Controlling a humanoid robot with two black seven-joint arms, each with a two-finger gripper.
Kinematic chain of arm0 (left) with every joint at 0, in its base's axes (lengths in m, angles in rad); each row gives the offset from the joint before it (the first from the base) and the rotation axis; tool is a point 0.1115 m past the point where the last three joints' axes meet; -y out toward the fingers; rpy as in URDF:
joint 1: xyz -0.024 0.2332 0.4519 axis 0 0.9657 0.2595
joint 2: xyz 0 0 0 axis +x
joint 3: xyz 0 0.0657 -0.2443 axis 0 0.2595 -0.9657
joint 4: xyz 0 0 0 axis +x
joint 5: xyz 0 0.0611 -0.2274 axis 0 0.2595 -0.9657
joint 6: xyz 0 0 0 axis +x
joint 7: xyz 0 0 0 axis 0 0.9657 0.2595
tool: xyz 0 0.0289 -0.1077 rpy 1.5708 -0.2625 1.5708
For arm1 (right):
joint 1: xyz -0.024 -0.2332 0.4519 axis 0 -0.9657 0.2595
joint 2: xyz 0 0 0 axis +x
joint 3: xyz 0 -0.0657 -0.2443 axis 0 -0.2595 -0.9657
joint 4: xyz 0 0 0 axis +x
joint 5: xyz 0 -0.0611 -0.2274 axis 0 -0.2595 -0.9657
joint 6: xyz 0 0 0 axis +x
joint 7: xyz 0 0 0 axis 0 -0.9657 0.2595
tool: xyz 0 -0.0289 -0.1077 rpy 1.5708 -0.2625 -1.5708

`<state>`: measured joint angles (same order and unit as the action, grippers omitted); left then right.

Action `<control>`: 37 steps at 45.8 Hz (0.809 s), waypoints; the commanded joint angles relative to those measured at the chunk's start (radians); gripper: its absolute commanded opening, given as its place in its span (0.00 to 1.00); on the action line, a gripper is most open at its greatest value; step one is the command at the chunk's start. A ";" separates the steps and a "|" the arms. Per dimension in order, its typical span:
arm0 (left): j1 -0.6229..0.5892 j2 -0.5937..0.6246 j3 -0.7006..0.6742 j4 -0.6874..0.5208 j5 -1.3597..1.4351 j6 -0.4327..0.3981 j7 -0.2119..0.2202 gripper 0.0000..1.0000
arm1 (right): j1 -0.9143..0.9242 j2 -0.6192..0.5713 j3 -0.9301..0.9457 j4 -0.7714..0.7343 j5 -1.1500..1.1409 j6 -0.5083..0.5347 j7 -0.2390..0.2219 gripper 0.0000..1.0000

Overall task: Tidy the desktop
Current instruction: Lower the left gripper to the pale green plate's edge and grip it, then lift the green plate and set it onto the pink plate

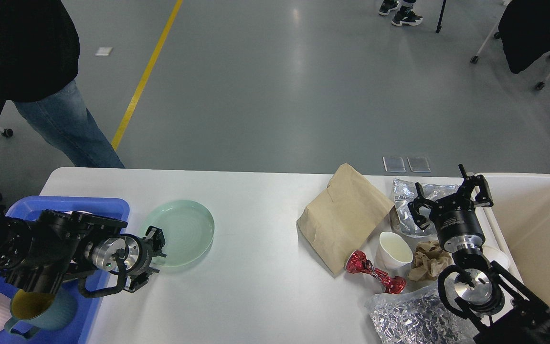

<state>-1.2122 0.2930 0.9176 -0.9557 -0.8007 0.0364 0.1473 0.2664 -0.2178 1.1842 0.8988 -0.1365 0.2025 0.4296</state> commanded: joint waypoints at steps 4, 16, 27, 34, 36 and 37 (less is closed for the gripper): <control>0.008 0.003 -0.013 0.006 0.000 -0.021 0.003 0.19 | 0.000 0.000 0.000 0.000 0.000 0.000 0.000 1.00; 0.006 0.005 -0.014 0.006 -0.002 -0.053 0.006 0.03 | 0.000 0.000 0.000 0.000 0.000 0.000 0.000 1.00; 0.005 0.008 -0.014 0.005 -0.002 -0.058 0.008 0.00 | 0.000 0.000 0.000 0.000 0.000 0.000 0.000 1.00; -0.012 0.009 -0.023 -0.012 -0.002 -0.079 0.015 0.00 | 0.000 0.000 0.000 0.000 0.000 0.000 0.000 1.00; -0.030 0.009 -0.019 -0.023 -0.002 -0.084 0.021 0.00 | 0.000 0.000 0.000 0.000 0.000 0.001 0.000 1.00; -0.047 0.011 -0.014 -0.034 -0.002 -0.086 0.026 0.00 | 0.000 0.000 0.000 0.000 0.000 0.000 0.000 1.00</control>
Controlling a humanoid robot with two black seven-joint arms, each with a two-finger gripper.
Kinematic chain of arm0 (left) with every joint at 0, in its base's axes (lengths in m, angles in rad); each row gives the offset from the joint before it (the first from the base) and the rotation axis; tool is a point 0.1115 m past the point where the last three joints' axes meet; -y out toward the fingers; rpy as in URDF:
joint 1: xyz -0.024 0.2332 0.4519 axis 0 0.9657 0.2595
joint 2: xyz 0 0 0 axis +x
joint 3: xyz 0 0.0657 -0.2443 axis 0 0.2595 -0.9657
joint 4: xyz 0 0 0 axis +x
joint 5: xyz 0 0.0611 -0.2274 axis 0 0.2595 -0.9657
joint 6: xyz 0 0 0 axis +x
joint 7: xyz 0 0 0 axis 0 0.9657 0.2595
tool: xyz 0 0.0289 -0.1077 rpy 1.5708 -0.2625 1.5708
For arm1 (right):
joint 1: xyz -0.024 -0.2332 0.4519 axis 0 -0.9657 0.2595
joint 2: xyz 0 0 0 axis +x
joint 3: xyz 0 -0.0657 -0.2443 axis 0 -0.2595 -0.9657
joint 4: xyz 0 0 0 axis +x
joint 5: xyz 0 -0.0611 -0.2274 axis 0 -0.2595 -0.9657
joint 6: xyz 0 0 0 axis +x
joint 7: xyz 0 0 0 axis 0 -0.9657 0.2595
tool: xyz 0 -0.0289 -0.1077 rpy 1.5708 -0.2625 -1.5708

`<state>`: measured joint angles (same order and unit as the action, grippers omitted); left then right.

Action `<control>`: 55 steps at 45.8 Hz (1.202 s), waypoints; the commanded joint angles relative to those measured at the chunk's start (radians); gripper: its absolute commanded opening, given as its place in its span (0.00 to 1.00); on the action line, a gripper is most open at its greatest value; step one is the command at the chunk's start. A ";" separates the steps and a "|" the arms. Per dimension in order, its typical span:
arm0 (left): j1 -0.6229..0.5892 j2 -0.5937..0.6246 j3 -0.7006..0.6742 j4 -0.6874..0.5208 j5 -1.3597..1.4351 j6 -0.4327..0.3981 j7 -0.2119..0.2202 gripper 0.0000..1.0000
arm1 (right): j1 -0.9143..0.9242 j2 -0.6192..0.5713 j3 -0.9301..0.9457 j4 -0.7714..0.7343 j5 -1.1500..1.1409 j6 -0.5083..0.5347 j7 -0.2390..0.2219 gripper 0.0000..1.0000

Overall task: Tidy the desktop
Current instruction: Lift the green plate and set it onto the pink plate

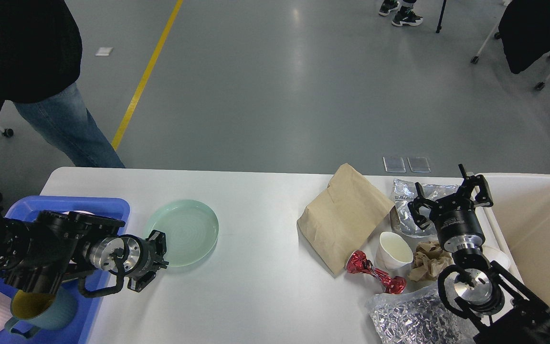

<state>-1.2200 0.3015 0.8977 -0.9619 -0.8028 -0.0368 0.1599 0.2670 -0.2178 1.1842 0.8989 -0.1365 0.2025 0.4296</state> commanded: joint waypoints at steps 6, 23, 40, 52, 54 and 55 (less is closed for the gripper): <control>-0.151 0.051 0.067 -0.135 0.011 -0.035 0.036 0.00 | 0.000 0.000 0.000 0.000 0.000 0.000 0.000 1.00; -0.651 0.107 0.340 -0.434 0.073 -0.175 0.044 0.00 | 0.000 0.000 0.000 0.000 0.000 0.000 0.000 1.00; -1.056 0.114 0.527 -0.626 0.235 -0.402 0.043 0.00 | 0.000 0.000 0.000 -0.001 0.000 0.000 0.000 1.00; -0.925 0.153 0.564 -0.537 0.249 -0.410 0.004 0.00 | 0.000 0.000 0.000 0.000 0.000 0.000 0.000 1.00; -0.899 0.169 0.569 -0.509 0.249 -0.410 -0.006 0.00 | 0.000 0.000 0.000 0.000 0.000 0.000 0.000 1.00; -0.883 0.182 0.573 -0.492 0.251 -0.413 -0.011 0.00 | 0.000 0.000 0.000 0.000 0.000 0.000 0.000 1.00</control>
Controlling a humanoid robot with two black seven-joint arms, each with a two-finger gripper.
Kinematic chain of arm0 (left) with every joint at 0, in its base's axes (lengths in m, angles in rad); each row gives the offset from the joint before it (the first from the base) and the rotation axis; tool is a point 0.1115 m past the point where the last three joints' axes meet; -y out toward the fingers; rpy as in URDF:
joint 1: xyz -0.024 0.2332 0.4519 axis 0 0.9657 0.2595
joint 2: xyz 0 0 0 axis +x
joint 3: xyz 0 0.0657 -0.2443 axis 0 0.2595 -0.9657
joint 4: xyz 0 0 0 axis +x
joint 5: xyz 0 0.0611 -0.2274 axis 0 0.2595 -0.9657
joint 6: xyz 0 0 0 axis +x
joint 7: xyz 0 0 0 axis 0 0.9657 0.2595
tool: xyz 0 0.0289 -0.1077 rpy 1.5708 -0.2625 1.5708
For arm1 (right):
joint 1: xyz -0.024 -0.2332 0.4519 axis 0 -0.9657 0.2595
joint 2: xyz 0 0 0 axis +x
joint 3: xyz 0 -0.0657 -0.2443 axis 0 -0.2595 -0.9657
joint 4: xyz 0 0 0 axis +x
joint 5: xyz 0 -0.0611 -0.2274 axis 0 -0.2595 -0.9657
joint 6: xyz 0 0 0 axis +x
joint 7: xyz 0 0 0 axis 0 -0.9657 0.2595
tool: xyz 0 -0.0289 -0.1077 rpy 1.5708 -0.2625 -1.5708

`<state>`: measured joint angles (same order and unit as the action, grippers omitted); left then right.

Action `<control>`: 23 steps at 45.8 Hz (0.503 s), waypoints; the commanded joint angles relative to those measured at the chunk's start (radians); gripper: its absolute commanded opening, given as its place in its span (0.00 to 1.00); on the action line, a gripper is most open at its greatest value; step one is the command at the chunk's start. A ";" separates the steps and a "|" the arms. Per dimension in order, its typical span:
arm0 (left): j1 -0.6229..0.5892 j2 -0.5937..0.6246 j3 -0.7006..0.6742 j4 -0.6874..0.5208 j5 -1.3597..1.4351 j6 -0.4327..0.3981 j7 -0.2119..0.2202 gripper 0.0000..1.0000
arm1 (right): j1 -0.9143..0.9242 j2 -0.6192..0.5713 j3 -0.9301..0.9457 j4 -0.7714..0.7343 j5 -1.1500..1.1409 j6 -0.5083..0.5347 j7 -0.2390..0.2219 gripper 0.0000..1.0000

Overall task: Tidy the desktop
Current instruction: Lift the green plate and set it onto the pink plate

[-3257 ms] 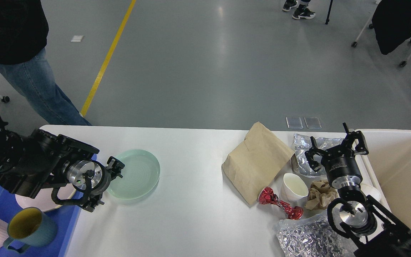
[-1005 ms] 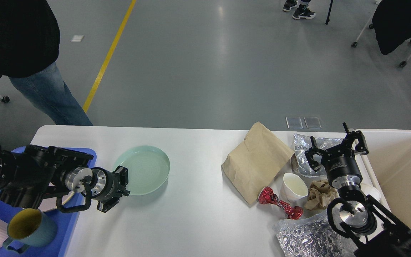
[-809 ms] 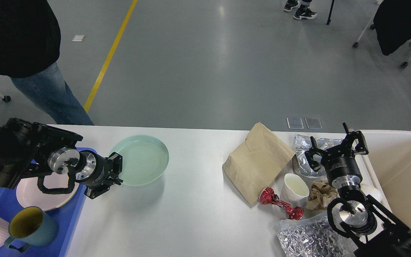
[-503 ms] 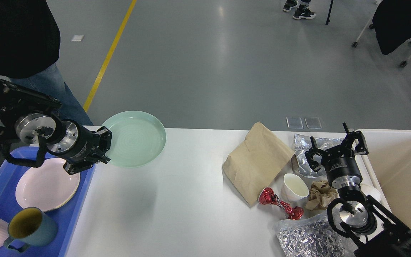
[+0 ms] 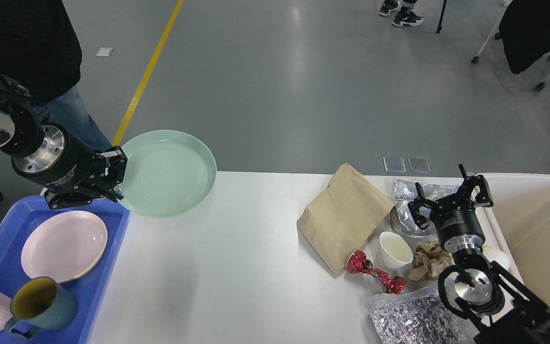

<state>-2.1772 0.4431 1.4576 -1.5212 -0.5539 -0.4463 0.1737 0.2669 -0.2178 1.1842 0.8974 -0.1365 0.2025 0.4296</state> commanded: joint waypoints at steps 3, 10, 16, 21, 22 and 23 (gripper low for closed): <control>0.126 0.081 0.018 0.125 0.002 -0.009 -0.022 0.00 | 0.000 0.000 0.000 0.001 0.000 0.000 0.000 1.00; 0.305 0.141 0.001 0.320 0.012 -0.009 -0.010 0.00 | -0.001 0.000 0.000 0.001 0.000 0.000 0.000 1.00; 0.467 0.232 -0.089 0.466 0.035 -0.009 0.003 0.00 | -0.002 0.000 0.000 0.001 0.000 0.000 0.000 1.00; 0.614 0.292 -0.233 0.562 0.120 0.001 0.027 0.00 | 0.000 0.000 0.000 0.001 0.000 0.000 0.000 1.00; 0.644 0.296 -0.265 0.581 0.135 0.003 0.038 0.00 | -0.001 0.000 0.000 0.001 0.000 0.001 0.000 1.00; 0.677 0.301 -0.298 0.599 0.149 0.003 0.047 0.00 | -0.002 0.000 0.000 0.001 0.000 0.000 0.000 1.00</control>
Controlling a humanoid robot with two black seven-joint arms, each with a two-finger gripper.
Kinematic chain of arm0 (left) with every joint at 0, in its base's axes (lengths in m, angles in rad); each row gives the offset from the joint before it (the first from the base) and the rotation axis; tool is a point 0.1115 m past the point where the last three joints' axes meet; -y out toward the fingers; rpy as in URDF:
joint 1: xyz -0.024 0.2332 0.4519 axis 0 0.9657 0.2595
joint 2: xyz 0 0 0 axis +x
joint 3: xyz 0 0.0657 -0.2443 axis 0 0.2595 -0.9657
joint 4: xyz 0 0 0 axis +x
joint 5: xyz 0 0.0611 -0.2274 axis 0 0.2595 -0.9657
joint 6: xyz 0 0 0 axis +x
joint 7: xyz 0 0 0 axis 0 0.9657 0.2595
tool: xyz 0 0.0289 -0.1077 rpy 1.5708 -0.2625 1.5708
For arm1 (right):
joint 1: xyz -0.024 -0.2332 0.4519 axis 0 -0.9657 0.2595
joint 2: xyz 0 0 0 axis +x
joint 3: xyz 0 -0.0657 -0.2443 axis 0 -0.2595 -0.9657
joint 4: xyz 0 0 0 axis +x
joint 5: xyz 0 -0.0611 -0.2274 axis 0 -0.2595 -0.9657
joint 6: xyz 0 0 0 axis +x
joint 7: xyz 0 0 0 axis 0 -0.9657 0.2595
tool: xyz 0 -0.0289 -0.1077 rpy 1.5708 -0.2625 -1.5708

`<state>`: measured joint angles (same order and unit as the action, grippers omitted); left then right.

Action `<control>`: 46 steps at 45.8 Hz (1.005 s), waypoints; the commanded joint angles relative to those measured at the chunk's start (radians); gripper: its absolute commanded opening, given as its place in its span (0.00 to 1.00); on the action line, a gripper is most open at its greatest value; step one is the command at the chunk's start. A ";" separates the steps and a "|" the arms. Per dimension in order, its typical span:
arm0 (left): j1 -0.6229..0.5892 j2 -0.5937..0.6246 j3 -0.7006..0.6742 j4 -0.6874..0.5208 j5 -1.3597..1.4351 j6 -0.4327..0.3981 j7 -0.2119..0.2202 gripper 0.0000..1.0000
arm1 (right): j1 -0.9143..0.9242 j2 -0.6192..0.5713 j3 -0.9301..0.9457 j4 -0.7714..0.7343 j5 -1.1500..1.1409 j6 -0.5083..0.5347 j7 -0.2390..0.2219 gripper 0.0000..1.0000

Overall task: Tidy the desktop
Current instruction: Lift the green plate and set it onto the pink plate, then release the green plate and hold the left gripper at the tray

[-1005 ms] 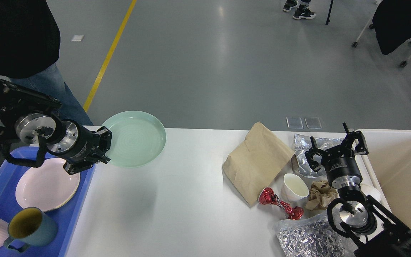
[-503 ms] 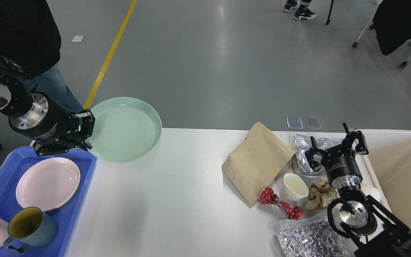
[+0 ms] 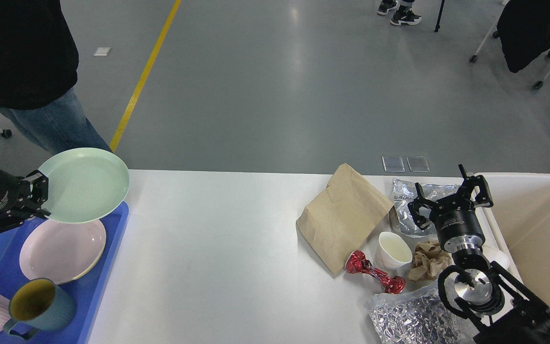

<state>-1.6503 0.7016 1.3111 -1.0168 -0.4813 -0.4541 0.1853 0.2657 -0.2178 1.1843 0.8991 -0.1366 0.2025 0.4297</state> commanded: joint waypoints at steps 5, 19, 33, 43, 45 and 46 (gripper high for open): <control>0.306 0.047 -0.300 0.199 0.113 0.008 0.094 0.00 | 0.000 0.000 0.000 0.000 0.000 0.000 0.000 1.00; 0.434 0.045 -0.355 0.310 0.197 0.011 0.099 0.01 | 0.000 0.000 0.000 0.000 0.000 0.000 0.000 1.00; 0.474 0.036 -0.362 0.323 0.207 0.012 0.095 0.01 | 0.000 0.000 0.000 0.000 0.000 0.000 0.000 1.00; 0.474 0.033 -0.368 0.322 0.207 0.011 0.095 0.03 | 0.001 0.000 0.000 0.000 0.000 0.000 0.000 1.00; 0.475 0.033 -0.378 0.322 0.205 0.011 0.095 0.04 | 0.001 0.000 0.000 0.000 0.000 0.000 0.000 1.00; 0.475 0.033 -0.385 0.322 0.207 0.011 0.095 0.04 | 0.001 0.000 0.000 0.000 0.000 0.000 0.000 1.00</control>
<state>-1.1764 0.7352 0.9453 -0.6934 -0.2745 -0.4420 0.2807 0.2657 -0.2178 1.1842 0.8990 -0.1365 0.2025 0.4296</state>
